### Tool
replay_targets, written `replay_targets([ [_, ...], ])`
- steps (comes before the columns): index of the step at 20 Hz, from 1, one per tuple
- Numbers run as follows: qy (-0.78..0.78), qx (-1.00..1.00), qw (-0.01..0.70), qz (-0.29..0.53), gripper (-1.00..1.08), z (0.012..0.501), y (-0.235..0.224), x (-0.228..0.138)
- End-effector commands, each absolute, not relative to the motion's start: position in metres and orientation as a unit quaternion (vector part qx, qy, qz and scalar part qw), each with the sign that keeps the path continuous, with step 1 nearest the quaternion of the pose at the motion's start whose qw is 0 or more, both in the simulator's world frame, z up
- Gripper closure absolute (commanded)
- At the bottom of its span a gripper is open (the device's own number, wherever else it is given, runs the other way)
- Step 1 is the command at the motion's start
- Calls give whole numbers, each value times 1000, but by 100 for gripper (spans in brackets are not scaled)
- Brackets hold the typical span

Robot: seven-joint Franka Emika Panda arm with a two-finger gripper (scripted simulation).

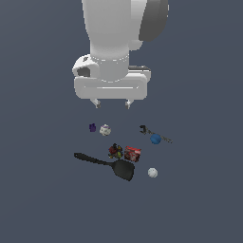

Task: Pick up a designated object from a clutter of objects.

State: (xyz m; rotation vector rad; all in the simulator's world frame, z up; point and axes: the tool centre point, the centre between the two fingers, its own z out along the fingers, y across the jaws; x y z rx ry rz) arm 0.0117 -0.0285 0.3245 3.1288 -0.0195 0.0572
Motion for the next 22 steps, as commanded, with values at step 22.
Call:
replay_targets([
  [22,19,1000,0,7,-92,312,-31,10],
])
